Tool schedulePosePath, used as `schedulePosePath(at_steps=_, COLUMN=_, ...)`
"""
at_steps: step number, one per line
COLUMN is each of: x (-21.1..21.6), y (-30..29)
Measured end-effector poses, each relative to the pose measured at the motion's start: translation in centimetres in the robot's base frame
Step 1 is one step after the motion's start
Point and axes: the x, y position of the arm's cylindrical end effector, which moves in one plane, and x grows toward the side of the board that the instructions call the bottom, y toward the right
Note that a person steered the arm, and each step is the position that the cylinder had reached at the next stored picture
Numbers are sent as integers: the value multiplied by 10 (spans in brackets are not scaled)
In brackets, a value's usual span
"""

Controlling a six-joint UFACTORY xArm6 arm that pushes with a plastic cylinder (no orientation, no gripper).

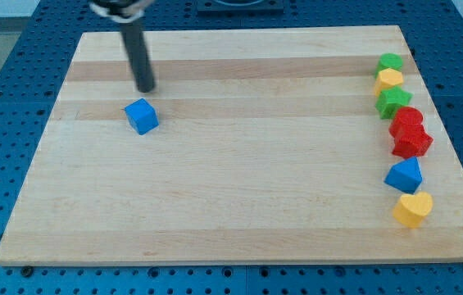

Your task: Push the blue cube towards the center of the board

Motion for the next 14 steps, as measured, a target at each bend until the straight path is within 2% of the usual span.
schedulePosePath(at_steps=1, x=31, y=-58)
schedulePosePath(at_steps=2, x=111, y=-64)
schedulePosePath(at_steps=3, x=120, y=-14)
schedulePosePath(at_steps=6, x=2, y=154)
schedulePosePath(at_steps=7, x=5, y=168)
schedulePosePath(at_steps=8, x=105, y=146)
schedulePosePath(at_steps=9, x=177, y=87)
schedulePosePath(at_steps=10, x=172, y=45)
schedulePosePath(at_steps=11, x=124, y=7)
schedulePosePath(at_steps=12, x=50, y=-17)
schedulePosePath(at_steps=13, x=49, y=-17)
schedulePosePath(at_steps=14, x=29, y=39)
